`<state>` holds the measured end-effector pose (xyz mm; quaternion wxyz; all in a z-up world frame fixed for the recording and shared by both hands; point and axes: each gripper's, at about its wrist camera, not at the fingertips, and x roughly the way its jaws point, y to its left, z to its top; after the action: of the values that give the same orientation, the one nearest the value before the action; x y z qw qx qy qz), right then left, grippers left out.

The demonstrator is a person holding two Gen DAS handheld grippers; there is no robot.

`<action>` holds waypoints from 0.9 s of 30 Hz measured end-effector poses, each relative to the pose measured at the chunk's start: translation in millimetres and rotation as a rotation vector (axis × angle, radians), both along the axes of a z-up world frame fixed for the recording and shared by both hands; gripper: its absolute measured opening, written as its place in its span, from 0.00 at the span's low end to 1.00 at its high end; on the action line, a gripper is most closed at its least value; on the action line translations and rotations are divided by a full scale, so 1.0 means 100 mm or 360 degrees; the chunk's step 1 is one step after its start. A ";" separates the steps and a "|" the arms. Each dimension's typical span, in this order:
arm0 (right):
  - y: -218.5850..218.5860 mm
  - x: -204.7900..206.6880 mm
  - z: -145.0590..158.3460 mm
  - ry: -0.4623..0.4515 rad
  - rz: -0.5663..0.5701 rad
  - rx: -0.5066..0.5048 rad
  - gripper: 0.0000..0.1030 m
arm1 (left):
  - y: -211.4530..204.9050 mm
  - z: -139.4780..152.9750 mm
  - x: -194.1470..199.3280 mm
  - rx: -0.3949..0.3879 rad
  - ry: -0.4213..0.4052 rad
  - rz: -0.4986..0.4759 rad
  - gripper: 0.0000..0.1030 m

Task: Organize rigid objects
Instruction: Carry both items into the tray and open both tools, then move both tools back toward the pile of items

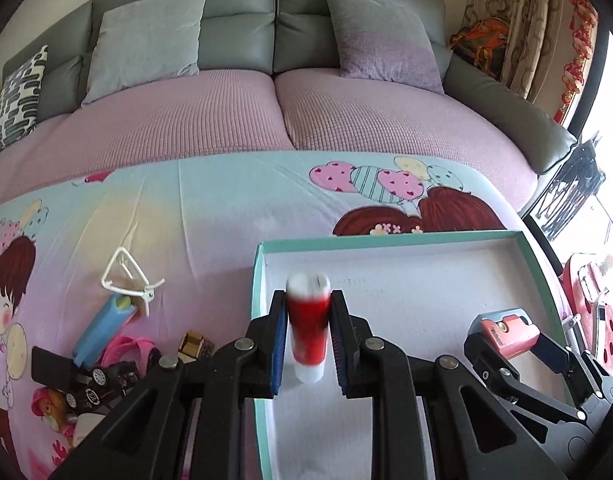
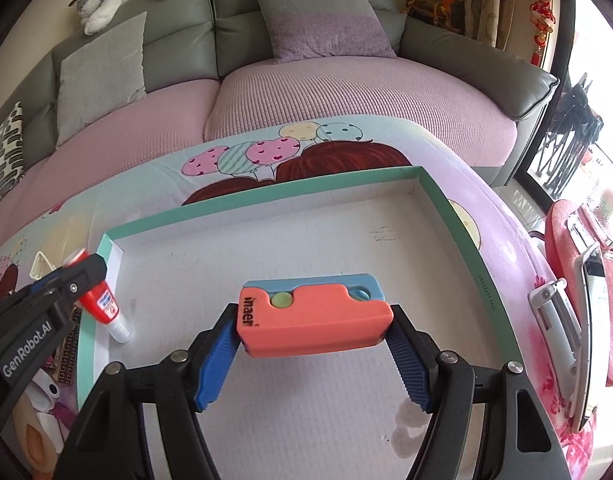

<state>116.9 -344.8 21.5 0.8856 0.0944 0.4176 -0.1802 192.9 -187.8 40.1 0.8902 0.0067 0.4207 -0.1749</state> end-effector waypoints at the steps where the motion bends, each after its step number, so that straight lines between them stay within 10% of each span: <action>1: 0.00 0.01 0.00 0.0003 0.0003 -0.0001 0.72 | 0.01 -0.01 0.00 0.0003 0.0008 0.0008 0.21; 13: 0.02 0.06 -0.08 0.0071 0.0006 -0.0061 0.77 | 0.19 -0.04 -0.02 -0.0006 0.0017 0.0107 0.72; 27: 0.11 0.06 -0.02 0.0035 0.0055 -0.0122 1.00 | 0.32 -0.05 -0.02 0.0042 0.0034 0.0182 0.90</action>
<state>122.5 -333.5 19.2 0.8869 0.0513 0.4216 -0.1817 190.4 -155.4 35.6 0.8940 -0.0074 0.4320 -0.1183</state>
